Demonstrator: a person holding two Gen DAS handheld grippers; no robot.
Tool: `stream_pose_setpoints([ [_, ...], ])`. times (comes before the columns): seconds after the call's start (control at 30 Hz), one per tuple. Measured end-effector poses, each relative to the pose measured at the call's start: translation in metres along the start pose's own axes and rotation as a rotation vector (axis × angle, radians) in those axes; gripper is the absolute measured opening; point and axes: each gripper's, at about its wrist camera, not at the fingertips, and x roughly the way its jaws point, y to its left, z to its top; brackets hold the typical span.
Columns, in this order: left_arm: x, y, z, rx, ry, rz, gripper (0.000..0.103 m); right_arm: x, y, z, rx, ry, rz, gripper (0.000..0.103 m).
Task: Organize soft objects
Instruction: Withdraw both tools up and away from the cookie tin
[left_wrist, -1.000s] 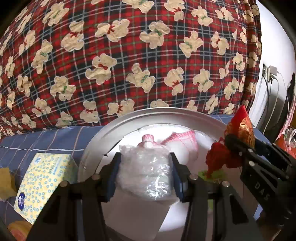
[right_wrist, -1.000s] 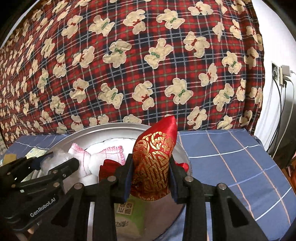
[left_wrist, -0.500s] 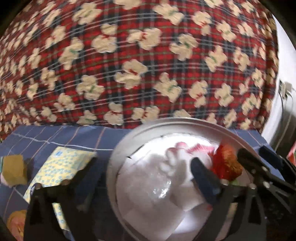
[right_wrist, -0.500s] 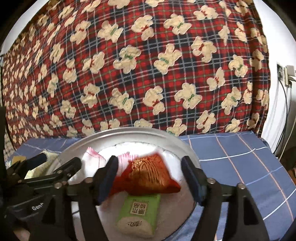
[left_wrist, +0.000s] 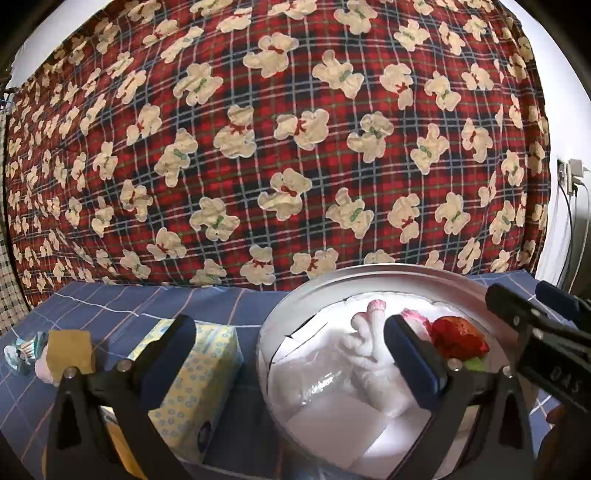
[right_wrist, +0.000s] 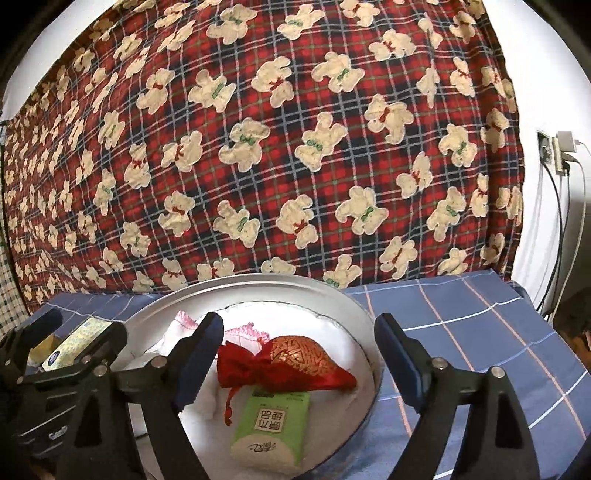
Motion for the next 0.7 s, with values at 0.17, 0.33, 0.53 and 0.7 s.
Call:
stream_pose_setpoints([
  [0.17,-0.01,-0.008,-0.008,0.067,-0.025,0.0,0.103,-0.014,-0.004,-0.001,0.011,-0.066,-0.027,0.086],
  [0.33,-0.02,-0.009,-0.01,0.085,-0.04,-0.031,0.103,-0.028,-0.007,-0.005,0.006,-0.122,-0.082,0.086],
  [0.53,-0.032,-0.008,-0.016,0.105,-0.024,-0.095,0.103,-0.033,-0.005,-0.01,0.023,-0.106,-0.153,0.086],
  [0.7,-0.048,-0.004,-0.022,0.133,-0.039,-0.132,0.103,-0.043,0.004,-0.016,0.035,-0.105,-0.188,0.086],
])
